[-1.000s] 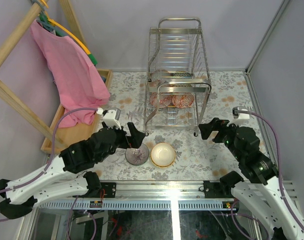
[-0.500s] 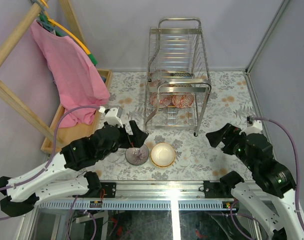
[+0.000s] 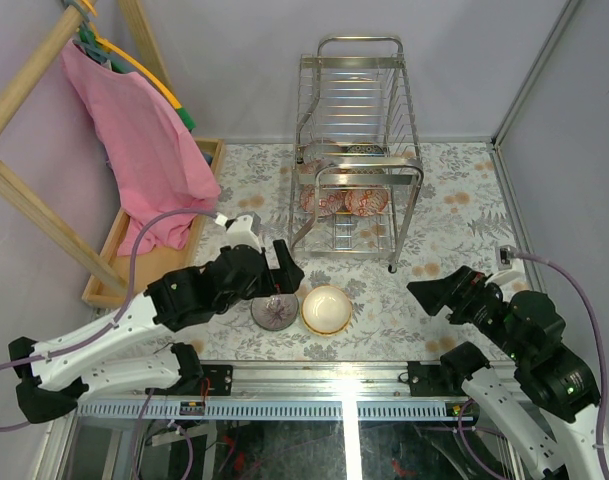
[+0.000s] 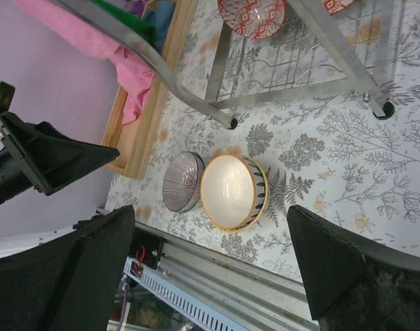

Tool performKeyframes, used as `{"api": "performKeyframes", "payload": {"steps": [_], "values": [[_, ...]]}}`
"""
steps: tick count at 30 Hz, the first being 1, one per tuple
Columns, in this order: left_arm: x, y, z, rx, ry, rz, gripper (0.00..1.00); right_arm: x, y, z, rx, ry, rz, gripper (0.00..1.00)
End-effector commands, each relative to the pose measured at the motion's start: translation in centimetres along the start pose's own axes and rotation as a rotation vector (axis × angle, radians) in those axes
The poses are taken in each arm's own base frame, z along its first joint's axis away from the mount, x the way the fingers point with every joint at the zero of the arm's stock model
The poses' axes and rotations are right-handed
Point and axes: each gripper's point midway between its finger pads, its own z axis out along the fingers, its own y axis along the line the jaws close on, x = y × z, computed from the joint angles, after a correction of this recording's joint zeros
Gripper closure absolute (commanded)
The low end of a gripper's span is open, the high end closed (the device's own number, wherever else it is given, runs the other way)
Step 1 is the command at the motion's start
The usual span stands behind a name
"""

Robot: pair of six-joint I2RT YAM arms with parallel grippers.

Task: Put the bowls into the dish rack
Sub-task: Pick up the bowl from the center of the board.

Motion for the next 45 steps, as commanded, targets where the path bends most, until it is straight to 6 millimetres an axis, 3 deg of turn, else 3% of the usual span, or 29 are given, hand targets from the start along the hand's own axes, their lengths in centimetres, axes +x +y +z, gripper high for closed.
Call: {"api": "performKeyframes", "payload": {"steps": [1, 10, 17, 27, 36, 45], "values": [[0.5, -1.1, -0.4, 0.098, 0.0, -0.052, 0.0, 2.4, 0.3, -0.3, -0.068, 0.105, -0.056, 0.01], [1.2, -1.9, -3.4, 0.277, 0.022, -0.061, 0.0, 8.4, -2.7, 2.4, -0.019, 0.345, 0.032, 0.01], [3.0, -1.6, -3.3, 0.221, 0.139, -0.012, 0.0, 11.6, -3.1, 3.6, -0.078, 0.483, 0.045, 0.01], [5.8, -3.2, -0.4, 0.19, 0.282, 0.038, 0.0, 12.2, -3.7, 3.0, -0.071, 0.509, 0.012, 0.01], [8.0, -1.0, 0.7, 0.085, 0.288, 0.043, 0.0, 12.0, -3.9, 2.6, -0.044, 0.501, 0.016, 0.01], [8.6, -0.8, 0.9, 0.07, 0.282, 0.064, 0.0, 11.2, -4.3, 2.1, -0.013, 0.449, 0.014, 0.01]]}}
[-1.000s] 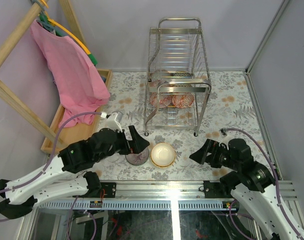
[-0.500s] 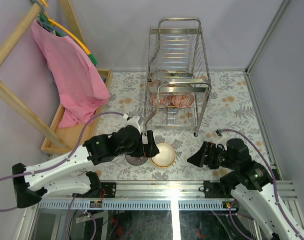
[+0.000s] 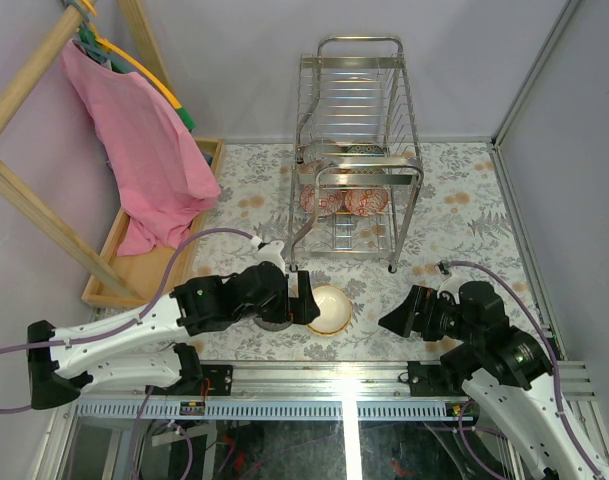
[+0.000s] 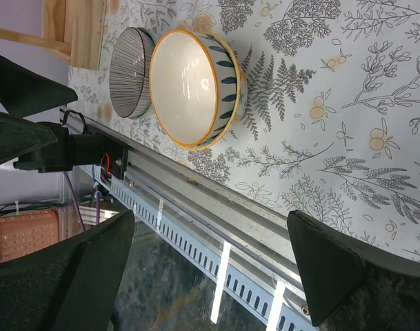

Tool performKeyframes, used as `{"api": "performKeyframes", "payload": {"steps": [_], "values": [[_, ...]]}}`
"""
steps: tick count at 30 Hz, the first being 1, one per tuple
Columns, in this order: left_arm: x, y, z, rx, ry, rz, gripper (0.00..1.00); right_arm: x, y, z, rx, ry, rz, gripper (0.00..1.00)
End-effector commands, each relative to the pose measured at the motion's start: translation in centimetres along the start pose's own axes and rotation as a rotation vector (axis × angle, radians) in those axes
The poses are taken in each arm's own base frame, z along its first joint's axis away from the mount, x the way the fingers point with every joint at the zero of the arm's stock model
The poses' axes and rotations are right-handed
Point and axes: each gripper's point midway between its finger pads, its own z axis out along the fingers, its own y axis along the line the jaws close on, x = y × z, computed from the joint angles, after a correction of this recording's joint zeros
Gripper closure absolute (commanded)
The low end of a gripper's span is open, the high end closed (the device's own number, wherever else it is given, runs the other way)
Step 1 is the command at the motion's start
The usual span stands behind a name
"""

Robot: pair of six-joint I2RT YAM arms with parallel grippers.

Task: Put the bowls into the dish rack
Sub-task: Pick up the bowl from the center of the board.

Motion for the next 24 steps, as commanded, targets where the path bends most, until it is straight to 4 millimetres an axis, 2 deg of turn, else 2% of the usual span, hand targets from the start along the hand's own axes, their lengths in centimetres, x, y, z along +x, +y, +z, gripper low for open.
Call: {"api": "performKeyframes", "payload": {"steps": [1, 8, 24], "values": [[-0.1, 0.3, 0.2, -0.02, -0.021, -0.007, 0.0, -0.2, 0.8, -0.8, -0.018, -0.01, -0.001, 0.01], [0.2, 0.0, 0.2, -0.046, -0.031, 0.001, 0.0, -0.7, 1.5, -1.1, -0.04, -0.029, 0.002, 0.01], [2.9, -1.4, 2.2, -0.145, -0.013, 0.128, 0.0, -0.2, 1.6, -1.8, -0.057, -0.045, 0.022, 0.01]]}}
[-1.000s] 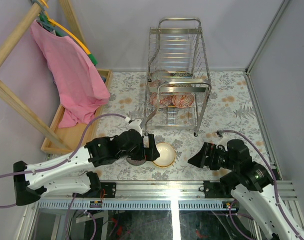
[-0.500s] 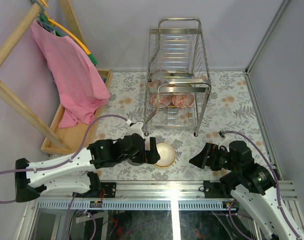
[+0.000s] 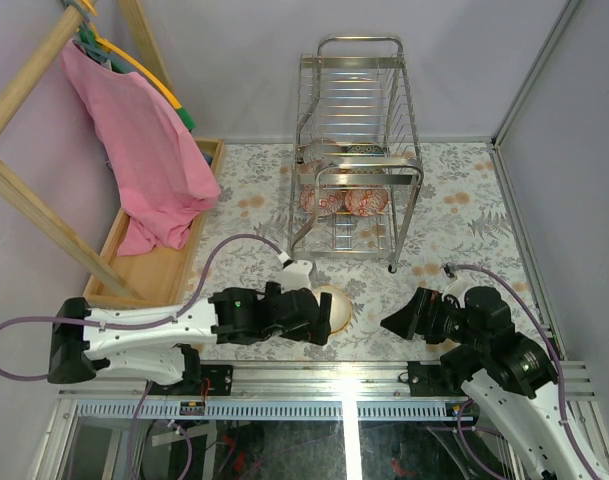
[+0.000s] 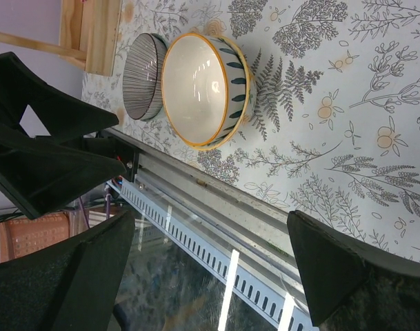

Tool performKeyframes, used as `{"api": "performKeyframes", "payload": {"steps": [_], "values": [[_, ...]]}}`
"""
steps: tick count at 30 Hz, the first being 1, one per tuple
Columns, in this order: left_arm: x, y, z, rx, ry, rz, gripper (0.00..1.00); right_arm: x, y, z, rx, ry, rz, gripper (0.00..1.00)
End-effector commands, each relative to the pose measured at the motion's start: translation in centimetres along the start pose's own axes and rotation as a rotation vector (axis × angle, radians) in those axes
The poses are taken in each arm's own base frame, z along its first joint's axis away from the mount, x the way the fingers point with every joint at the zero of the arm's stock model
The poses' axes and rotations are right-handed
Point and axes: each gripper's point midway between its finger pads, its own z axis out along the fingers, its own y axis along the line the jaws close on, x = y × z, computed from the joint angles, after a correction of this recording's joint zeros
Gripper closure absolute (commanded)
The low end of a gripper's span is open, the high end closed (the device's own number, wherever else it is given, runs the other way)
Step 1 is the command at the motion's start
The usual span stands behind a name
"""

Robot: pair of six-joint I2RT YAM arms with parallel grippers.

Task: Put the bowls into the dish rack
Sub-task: Pick up the bowl from the center of the board.

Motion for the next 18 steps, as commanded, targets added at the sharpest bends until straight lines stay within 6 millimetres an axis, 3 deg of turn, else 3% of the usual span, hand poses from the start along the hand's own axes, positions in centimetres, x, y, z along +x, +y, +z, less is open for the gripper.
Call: {"api": "performKeyframes", "payload": {"steps": [1, 12, 18], "values": [[-0.6, -0.8, -0.3, -0.044, -0.061, 0.019, 0.0, -0.1, 1.0, -1.1, -0.031, -0.013, 0.009, 0.01], [1.0, -0.3, 1.9, -0.185, -0.052, 0.136, 0.0, 0.2, 1.3, -1.8, -0.059, -0.036, 0.012, 0.01], [0.4, 0.4, 3.1, -0.255, -0.089, 0.192, 0.01, 0.5, 1.0, -1.9, -0.05, -0.027, 0.019, 0.01]]}}
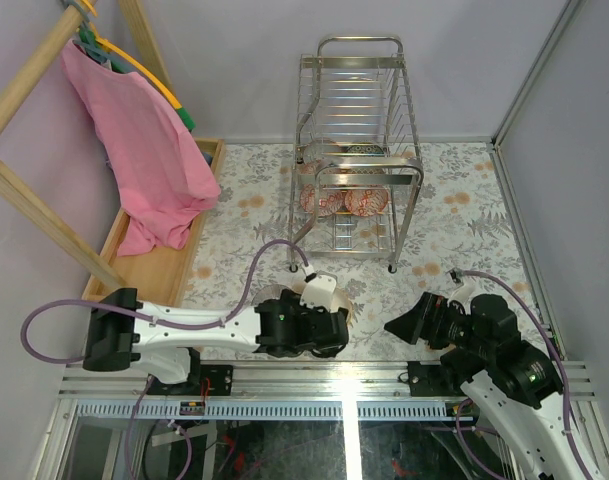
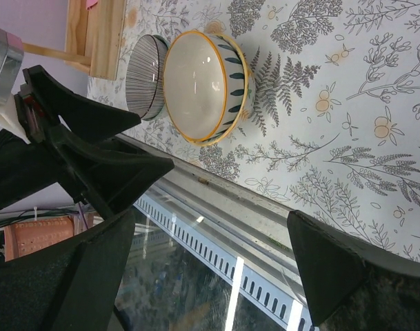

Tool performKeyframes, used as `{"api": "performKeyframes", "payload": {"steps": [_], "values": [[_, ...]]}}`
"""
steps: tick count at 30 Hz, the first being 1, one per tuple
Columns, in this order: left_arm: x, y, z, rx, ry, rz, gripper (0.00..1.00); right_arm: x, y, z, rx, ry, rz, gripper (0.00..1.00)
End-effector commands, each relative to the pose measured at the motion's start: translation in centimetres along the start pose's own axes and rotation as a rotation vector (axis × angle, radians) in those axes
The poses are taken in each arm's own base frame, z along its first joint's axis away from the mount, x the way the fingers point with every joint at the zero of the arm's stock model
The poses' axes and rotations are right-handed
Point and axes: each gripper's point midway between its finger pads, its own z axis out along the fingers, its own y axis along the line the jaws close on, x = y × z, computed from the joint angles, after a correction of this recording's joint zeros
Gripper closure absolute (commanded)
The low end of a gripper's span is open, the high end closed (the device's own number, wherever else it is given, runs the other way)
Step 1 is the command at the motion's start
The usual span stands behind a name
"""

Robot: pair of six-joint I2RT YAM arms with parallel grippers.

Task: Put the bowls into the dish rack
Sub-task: Pick up the bowl from the center of the board.

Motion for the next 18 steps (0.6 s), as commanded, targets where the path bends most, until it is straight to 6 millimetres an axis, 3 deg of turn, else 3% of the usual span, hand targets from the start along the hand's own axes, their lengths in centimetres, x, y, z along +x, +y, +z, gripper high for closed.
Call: {"api": "performKeyframes", "payload": {"steps": [1, 7, 15, 18], "values": [[-1.9, 0.5, 0.3, -0.075, -0.087, 0.036, 0.02, 0.1, 1.2, -0.9, -0.041, 0.002, 0.009, 0.0], [-4.3, 1.8, 0.4, -0.178, -0.148, 0.071, 0.13, 0.2, 1.1, -1.1, -0.049, -0.013, 0.022, 0.0], [-7.4, 4.4, 2.7, -0.232, -0.125, 0.035, 0.24, 0.4, 1.2, -1.0, -0.058, -0.007, 0.031, 0.01], [-8.3, 4.5, 3.4, -0.203, -0.135, 0.028, 0.28, 0.4, 1.1, -0.9, -0.058, -0.007, 0.032, 0.01]]}}
